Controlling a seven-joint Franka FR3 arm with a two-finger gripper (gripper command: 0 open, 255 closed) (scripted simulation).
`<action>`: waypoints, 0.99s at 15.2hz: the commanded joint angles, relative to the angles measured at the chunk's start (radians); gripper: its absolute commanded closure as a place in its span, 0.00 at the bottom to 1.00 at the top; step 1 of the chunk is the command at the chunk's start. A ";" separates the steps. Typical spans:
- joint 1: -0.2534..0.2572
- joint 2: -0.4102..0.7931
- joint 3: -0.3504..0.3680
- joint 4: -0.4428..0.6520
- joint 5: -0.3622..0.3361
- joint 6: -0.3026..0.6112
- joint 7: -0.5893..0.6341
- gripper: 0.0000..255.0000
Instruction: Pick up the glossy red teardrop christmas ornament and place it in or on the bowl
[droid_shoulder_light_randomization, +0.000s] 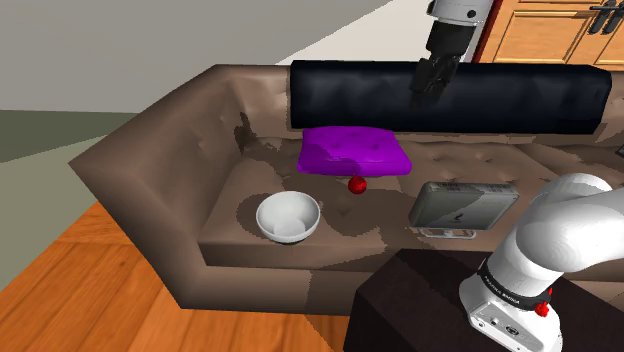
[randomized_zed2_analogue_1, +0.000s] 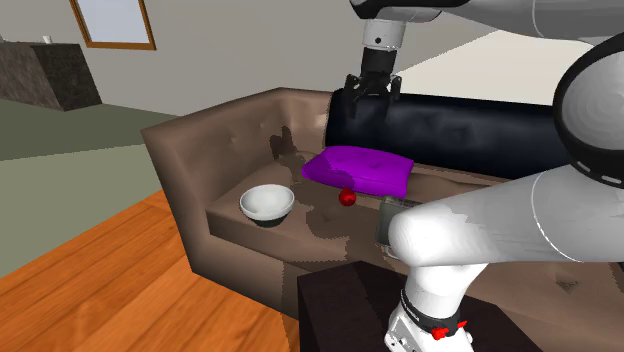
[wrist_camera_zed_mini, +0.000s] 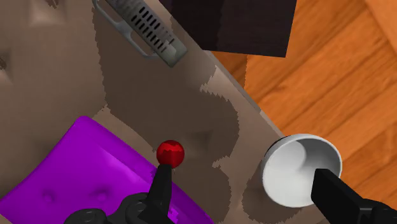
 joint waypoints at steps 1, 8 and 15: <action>0.000 0.000 0.000 0.000 0.000 0.000 0.000 0.00; -0.015 -0.008 -0.008 -0.248 -0.001 0.314 -0.020 0.00; -0.028 0.101 -0.018 -0.422 0.007 0.671 -0.045 0.00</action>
